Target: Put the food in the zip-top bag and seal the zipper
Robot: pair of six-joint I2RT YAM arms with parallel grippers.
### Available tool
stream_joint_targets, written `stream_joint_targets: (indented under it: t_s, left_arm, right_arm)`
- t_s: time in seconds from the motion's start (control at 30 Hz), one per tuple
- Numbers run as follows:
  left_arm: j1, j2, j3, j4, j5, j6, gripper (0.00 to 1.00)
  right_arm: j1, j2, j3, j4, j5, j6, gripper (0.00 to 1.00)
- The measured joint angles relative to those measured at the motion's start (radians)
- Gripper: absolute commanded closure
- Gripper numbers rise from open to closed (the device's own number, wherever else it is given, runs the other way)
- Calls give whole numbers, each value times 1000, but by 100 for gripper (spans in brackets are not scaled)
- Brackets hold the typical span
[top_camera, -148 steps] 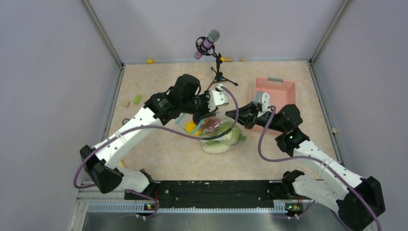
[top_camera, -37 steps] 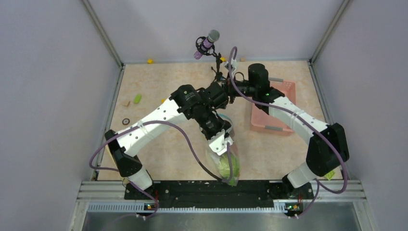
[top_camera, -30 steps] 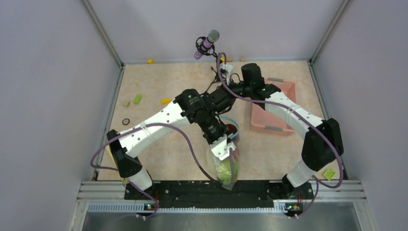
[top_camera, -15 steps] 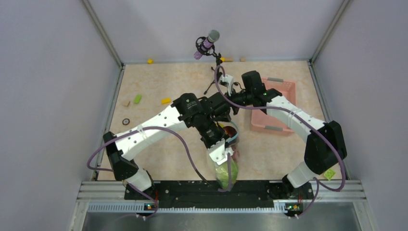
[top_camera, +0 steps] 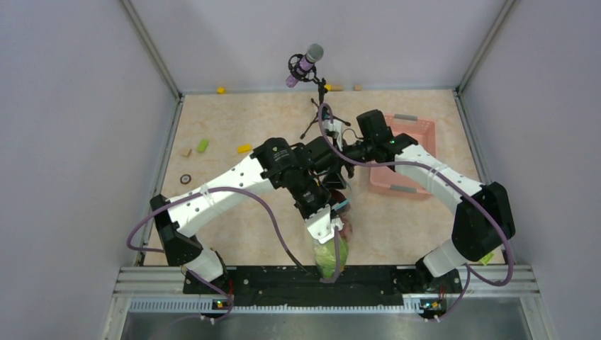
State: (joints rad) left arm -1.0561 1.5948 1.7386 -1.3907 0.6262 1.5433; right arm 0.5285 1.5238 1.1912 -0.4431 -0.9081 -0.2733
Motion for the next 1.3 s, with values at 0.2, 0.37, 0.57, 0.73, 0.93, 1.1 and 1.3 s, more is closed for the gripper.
stream_joint_targets:
  t_s: [0.2, 0.37, 0.57, 0.73, 0.93, 1.1, 1.3]
  left_arm:
    - [0, -3, 0, 0, -9, -6, 100]
    - [0, -3, -1, 1, -18, -22, 100]
    - [0, -34, -51, 41, -24, -68, 100]
    - [0, -121, -136, 119, -51, -129, 100]
    - [0, -270, -278, 239, -86, -181, 100]
    - [0, -356, -400, 393, -143, -236, 100]
    - [0, -364, -469, 525, -204, -307, 61]
  right_arm:
    - [8, 8, -1, -45, 9, -34, 40]
    - [17, 18, 0, -55, 44, -27, 95]
    - [21, 0, 0, -33, 162, 19, 100]
    - [27, -106, -13, -7, 361, 90, 100]
    - [32, -227, -14, 19, 628, 161, 100]
    - [33, -266, -33, 38, 766, 206, 100]
    - [33, -294, -55, 23, 919, 242, 100]
